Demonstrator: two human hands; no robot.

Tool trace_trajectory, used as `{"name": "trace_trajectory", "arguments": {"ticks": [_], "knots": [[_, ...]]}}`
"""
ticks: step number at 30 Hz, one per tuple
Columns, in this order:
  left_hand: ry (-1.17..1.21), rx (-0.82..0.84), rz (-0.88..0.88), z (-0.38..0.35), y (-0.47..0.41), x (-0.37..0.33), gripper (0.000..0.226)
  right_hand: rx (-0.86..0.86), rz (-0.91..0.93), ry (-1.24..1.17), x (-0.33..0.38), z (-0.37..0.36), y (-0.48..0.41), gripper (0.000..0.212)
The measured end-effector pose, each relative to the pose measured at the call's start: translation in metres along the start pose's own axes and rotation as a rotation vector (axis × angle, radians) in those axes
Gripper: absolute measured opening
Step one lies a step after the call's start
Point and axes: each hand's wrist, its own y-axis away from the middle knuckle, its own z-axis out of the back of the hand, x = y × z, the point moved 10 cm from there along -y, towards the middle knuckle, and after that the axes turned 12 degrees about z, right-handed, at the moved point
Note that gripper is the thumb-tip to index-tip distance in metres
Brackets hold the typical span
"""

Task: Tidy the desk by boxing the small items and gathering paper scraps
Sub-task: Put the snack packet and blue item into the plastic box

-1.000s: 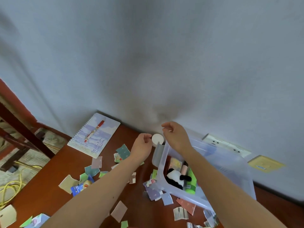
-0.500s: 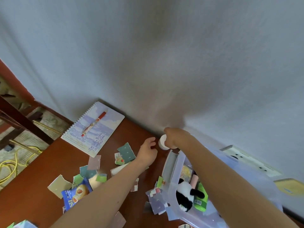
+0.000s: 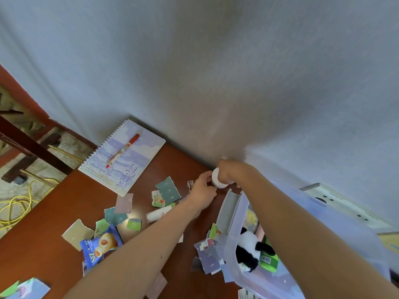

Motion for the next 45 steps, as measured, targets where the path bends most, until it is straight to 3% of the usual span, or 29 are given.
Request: {"name": "trace_trajectory", "arguments": {"ticks": [8,11,17,27,34,40,45], "knots": [[-0.059,-0.15,-0.093,0.03,0.029,-0.009,0.075,-0.209,0.08,-0.138,0.027,0.018,0.018,0.03],[0.029,-0.175,-0.128,0.044,0.048,-0.012,0.072,-0.319,0.116,-0.164,0.041,0.024,0.033,0.026],[0.136,-0.202,-0.17,0.069,0.091,-0.011,0.056,-0.504,0.205,-0.482,0.07,0.024,0.068,0.027],[0.229,-0.302,-0.196,0.127,0.162,0.029,0.052,-0.751,0.264,-0.924,0.113,-0.019,0.113,0.033],[0.278,-0.373,-0.159,0.185,0.2,0.08,0.056,-0.647,0.303,-0.994,0.163,-0.07,0.111,0.032],[0.359,-0.381,-0.133,0.214,0.218,0.112,0.045,-0.581,0.333,-1.008,0.2,-0.1,0.11,0.028],[0.395,-0.44,-0.09,0.232,0.223,0.132,0.061,-0.496,0.364,-0.957,0.219,-0.12,0.1,0.024]]}}
